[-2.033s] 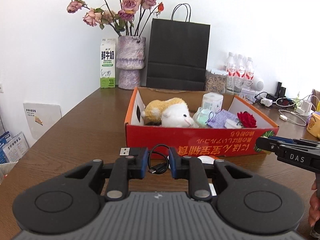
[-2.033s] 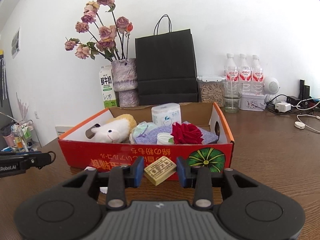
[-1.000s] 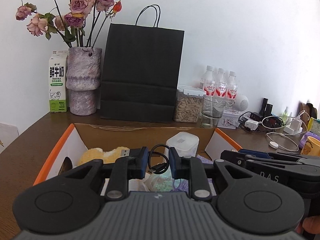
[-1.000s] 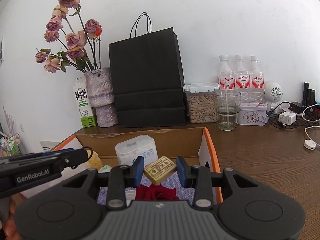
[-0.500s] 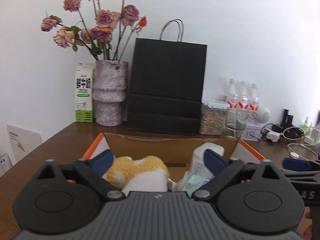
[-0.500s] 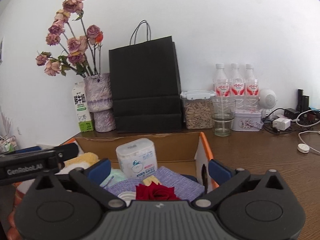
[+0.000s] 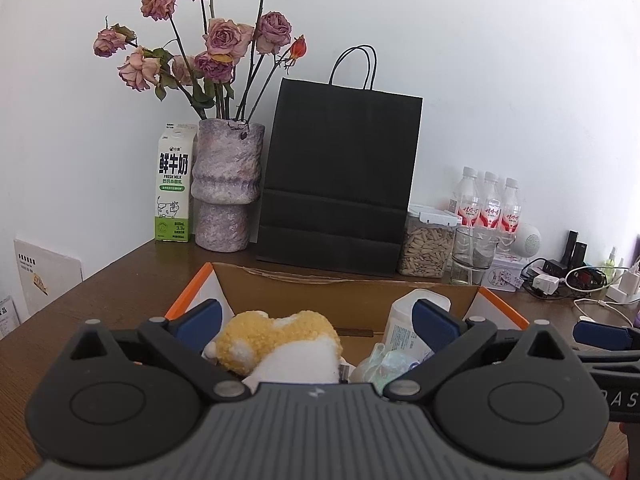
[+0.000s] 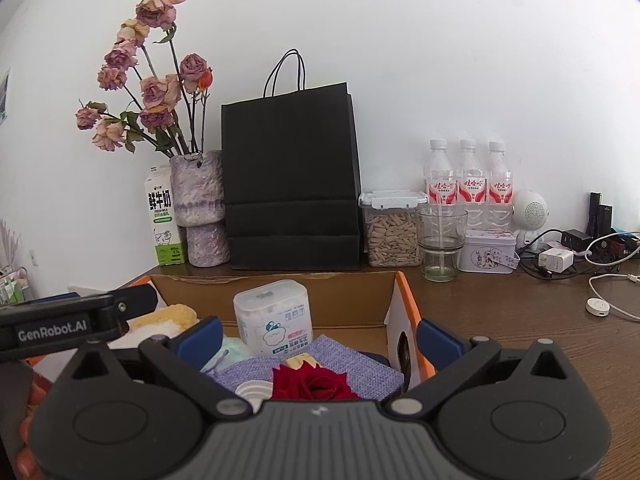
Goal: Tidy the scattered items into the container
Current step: 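Open right tool to drop the block while left tool releases the cable into the box, then move both tools back out of the box toward the white caps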
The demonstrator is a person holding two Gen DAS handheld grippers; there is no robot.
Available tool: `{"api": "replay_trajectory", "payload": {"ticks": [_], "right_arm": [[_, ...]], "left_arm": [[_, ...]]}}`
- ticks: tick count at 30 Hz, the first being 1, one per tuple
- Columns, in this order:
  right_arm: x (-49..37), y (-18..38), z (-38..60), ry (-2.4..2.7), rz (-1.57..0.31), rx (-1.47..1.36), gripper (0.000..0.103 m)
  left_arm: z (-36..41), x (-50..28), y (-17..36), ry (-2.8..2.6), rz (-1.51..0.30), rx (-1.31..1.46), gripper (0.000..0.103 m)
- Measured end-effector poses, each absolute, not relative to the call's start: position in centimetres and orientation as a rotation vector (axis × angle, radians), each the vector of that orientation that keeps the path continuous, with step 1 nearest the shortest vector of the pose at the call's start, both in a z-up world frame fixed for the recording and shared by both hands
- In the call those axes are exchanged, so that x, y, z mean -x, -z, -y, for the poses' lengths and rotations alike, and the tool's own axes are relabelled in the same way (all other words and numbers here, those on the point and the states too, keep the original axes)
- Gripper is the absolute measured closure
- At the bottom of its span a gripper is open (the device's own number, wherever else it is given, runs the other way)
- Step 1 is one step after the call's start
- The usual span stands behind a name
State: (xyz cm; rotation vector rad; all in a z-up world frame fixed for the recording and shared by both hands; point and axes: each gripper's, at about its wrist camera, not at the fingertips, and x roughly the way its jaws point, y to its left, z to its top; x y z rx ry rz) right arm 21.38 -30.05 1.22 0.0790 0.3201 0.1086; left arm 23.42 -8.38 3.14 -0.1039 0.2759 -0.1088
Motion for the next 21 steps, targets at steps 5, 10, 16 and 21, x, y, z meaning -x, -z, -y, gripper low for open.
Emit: {"api": "replay_trajectory", "payload": {"ticks": [5,10,16,21], "right_arm": [[-21.3,-1.3,30.0,-0.103,-0.322,-0.075,0.000],[-20.9,-1.4,30.0,-0.111,-0.314,-0.079,0.000],[-19.9,-1.7,29.5,-0.137,-0.298,-0.072,0.000],[-19.1,-1.6,28.8,-0.167,-0.290,-0.042,0.000]], "left_arm": [[8.0,-23.2,-3.2,0.087,-0.266,0.117,0.000],[7.5,-22.8,-3.2,0.071,-0.256,0.142,0.000],[6.8,-21.8,-2.8,0.052,-0.246,0.153,0.000],[6.1,-20.2,-2.5,0.048,-0.234,0.146,0.000]]}}
